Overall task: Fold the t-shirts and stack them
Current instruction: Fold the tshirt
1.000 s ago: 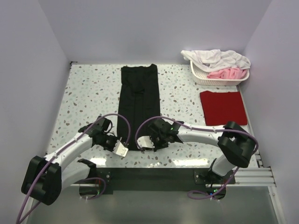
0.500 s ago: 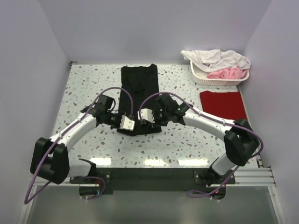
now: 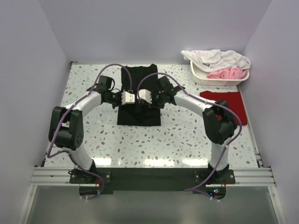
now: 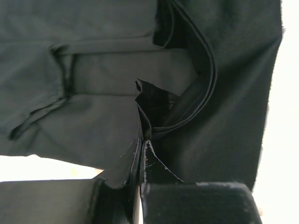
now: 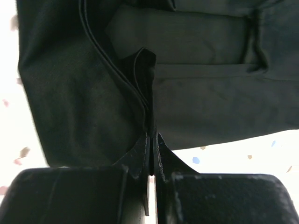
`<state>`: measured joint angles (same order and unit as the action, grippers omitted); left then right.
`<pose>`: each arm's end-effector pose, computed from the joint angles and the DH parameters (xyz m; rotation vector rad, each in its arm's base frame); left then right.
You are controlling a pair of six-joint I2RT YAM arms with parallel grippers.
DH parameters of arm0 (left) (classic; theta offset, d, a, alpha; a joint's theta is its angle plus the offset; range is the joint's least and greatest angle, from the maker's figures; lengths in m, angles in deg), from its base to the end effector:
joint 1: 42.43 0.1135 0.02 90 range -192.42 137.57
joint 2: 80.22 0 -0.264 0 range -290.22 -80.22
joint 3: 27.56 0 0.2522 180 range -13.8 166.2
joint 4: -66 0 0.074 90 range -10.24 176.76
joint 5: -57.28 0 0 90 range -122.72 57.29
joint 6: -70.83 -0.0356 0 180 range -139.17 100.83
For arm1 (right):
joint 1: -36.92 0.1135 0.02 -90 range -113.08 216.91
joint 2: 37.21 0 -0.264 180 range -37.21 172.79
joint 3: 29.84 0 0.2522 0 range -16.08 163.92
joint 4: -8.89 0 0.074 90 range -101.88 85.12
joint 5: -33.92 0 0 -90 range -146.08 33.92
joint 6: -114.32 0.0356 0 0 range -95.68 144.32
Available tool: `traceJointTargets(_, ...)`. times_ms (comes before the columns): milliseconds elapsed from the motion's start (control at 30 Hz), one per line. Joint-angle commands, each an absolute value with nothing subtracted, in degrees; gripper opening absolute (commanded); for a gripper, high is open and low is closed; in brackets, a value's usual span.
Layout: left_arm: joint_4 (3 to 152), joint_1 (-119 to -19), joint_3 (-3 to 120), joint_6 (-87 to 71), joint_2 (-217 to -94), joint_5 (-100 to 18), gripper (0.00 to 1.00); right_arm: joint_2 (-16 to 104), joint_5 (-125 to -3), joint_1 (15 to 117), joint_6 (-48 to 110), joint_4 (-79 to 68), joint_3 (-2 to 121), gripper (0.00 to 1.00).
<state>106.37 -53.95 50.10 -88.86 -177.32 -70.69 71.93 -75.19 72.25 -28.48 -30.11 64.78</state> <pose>0.3305 -0.0897 0.2033 1.6912 1.6385 -0.3975 0.3316 0.2493 0.2131 -1.8022 1.6665 0.2851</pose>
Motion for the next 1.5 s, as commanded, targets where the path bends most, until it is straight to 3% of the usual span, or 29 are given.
traceJointTargets(0,103.3,-52.5,56.1,-87.7,-181.0,-71.1,0.00,74.7,-77.4,70.5,-30.8,-29.2,71.5,0.00)
traceJointTargets(367,100.9,-49.8,65.6,-86.2,-190.7,-69.5,0.00,84.9,-77.2,67.1,-32.9,-30.7,83.6,0.00)
traceJointTargets(1467,96.6,-49.1,74.8,-84.9,-200.9,-64.9,0.00,94.8,-74.2,64.2,-35.9,-28.3,91.8,0.00)
